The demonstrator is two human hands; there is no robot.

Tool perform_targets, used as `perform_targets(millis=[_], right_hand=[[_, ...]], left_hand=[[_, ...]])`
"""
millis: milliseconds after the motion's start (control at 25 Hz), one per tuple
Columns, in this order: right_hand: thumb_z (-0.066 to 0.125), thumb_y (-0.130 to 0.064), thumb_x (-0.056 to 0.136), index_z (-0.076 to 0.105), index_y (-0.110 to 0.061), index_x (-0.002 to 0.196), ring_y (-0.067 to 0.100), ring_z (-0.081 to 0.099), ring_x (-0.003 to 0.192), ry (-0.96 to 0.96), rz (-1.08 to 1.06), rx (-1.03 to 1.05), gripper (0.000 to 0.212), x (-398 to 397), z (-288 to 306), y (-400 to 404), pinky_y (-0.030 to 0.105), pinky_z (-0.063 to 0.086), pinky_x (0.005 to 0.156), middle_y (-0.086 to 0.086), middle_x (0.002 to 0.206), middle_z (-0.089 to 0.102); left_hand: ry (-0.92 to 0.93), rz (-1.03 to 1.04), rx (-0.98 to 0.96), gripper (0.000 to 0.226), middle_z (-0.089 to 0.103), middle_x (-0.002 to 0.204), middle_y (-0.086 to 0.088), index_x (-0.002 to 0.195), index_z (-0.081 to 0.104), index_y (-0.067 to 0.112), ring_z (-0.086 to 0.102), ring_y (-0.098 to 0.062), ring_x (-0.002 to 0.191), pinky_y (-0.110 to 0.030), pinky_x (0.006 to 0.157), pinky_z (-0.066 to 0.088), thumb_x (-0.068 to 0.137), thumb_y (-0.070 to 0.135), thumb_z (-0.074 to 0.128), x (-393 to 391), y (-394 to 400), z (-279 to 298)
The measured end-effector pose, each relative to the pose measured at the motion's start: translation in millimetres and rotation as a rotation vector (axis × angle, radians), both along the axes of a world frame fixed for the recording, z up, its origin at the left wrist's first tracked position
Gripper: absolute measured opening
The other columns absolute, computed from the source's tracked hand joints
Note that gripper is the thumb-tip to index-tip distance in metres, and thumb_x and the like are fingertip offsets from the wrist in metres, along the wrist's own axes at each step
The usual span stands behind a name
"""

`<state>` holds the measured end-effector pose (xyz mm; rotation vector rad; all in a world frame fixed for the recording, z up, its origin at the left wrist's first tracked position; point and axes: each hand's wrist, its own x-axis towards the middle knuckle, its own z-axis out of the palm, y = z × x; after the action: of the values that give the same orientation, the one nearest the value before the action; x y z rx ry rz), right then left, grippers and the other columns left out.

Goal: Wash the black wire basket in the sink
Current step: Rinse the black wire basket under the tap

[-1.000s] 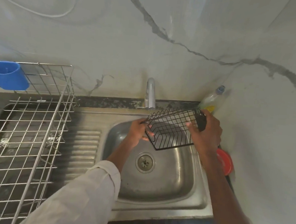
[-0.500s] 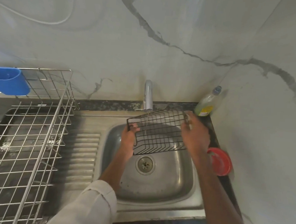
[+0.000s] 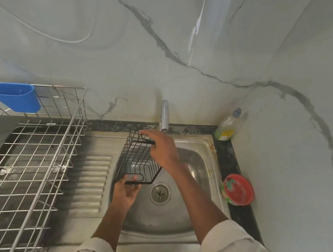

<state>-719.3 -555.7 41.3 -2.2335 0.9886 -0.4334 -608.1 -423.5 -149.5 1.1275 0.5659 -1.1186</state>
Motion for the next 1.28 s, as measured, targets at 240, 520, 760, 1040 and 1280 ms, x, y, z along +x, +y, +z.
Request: perform_targets(millis=[240,520,760,1040,1280], right_hand=[[0.071,0.003,0.082,0.05,-0.048,0.144,0.017,0.055,0.127,0.081,-0.182,0.0,0.083,-41.1,-12.0,-13.0,0.046,0.053,0.104,-0.016,0.144,0.057],[0.065,-0.003,0.084,0.043,-0.039,0.152,0.029,0.056,0.124,0.149,-0.487,0.075,0.08,-91.0,-31.2,-11.9,0.041,0.048,0.094,-0.007,0.145,0.052],[0.076,-0.011,0.073,0.038,-0.036,0.153,0.029,0.06,0.122,0.158,-0.591,0.098,0.092,-97.8,-38.5,-17.2,0.048,0.058,0.094,-0.006,0.15,0.051],[0.078,-0.003,0.069,0.046,-0.034,0.15,0.014,0.071,0.106,0.063,-0.645,0.206,0.092,-101.2,-39.9,-18.4,0.046,0.062,0.083,-0.007,0.133,0.065],[0.071,-0.012,0.065,0.036,-0.04,0.15,0.01,0.068,0.11,-0.025,-0.634,0.364,0.097,-104.9,-46.7,-9.9,0.047,0.061,0.09,-0.007,0.131,0.066]], left_hand=[[-0.118,-0.208,-0.043,0.022,0.073,0.12,-0.015,0.129,0.062,0.012,0.066,-0.034,0.115,-0.052,0.113,0.045,0.108,0.015,0.058,-4.0,-8.1,-0.6],[-0.74,-0.323,0.077,0.012,0.069,0.094,-0.002,0.108,0.071,0.012,0.061,-0.025,0.094,-0.041,0.087,0.048,0.103,0.022,0.065,9.0,-47.5,17.9],[-0.364,-0.397,-0.208,0.085,0.032,0.171,-0.009,0.167,0.025,0.009,0.028,-0.026,0.159,-0.046,0.13,0.022,0.107,0.07,0.021,26.5,-133.8,93.0],[-0.306,-0.339,-0.261,0.095,0.032,0.17,-0.014,0.164,0.028,0.004,0.028,-0.031,0.159,-0.044,0.132,0.021,0.103,0.076,0.021,19.9,-160.6,114.4],[-0.521,-0.472,-0.346,0.08,0.045,0.162,-0.018,0.162,0.033,0.003,0.044,-0.03,0.151,-0.043,0.127,0.034,0.109,0.063,0.028,-5.7,-155.9,100.5]])
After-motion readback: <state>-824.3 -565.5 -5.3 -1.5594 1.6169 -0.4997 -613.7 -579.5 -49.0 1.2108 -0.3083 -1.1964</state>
